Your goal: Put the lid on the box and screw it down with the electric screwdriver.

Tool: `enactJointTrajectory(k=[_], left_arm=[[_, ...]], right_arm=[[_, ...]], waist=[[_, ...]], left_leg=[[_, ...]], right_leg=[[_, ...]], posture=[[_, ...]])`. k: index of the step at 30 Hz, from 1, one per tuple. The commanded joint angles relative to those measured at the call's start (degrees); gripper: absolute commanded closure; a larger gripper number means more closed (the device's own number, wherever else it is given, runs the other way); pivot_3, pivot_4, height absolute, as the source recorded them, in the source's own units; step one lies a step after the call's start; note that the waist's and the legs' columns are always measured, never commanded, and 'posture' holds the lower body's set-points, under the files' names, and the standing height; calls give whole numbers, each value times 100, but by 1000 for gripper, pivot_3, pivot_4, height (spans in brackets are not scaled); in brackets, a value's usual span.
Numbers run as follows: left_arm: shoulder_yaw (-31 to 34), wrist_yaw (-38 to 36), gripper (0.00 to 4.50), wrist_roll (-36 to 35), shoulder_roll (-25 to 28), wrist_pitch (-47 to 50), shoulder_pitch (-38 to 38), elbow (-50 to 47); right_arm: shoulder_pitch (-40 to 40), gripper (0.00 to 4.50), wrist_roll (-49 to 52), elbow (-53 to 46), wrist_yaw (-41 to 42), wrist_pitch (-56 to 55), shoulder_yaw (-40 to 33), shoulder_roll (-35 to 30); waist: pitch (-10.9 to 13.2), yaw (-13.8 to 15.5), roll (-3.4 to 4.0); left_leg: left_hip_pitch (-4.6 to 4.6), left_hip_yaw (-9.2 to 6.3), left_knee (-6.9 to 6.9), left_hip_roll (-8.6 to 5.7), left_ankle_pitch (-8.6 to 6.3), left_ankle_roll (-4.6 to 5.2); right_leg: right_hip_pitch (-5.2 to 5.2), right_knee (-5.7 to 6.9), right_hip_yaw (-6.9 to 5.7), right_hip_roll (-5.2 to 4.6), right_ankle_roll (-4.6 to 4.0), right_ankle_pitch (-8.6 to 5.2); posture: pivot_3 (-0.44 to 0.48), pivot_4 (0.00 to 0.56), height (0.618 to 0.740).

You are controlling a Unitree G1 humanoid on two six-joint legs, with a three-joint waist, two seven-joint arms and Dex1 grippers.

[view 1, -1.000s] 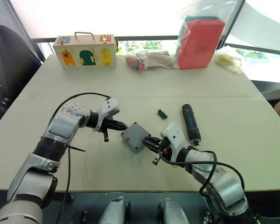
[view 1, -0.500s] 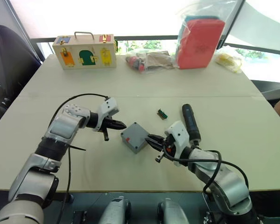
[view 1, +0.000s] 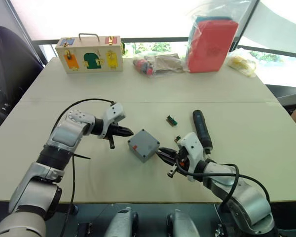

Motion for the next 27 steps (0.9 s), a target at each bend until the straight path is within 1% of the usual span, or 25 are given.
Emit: enactJointTrajectory(k=[1, 14, 27], left_arm=[[166, -52, 4500, -135, 27, 96, -97, -324], [101, -26, 4500, -247, -22, 421, -51, -656], [47, 84, 4500, -223, -192, 415, -74, -627]], right_arm=[[6, 3929, 76, -83, 5, -32, 62, -43], [-348, 3929, 69, 238, -82, -138, 243, 200], [-457, 3929, 2, 372, -170, -176, 213, 262]], waist=[[0, -1, 0], [3, -2, 1], [3, -2, 1]], left_leg=[[-1, 0, 0, 0, 0, 0], [-5, 0, 0, 0, 0, 0], [-6, -1, 0, 0, 0, 0]], right_leg=[[0, -1, 0, 0, 0, 0], [-3, -3, -1, 0, 0, 1], [-3, -6, -2, 1, 0, 1]], posture=[[0, 150, 740], [0, 150, 740], [0, 150, 740]])
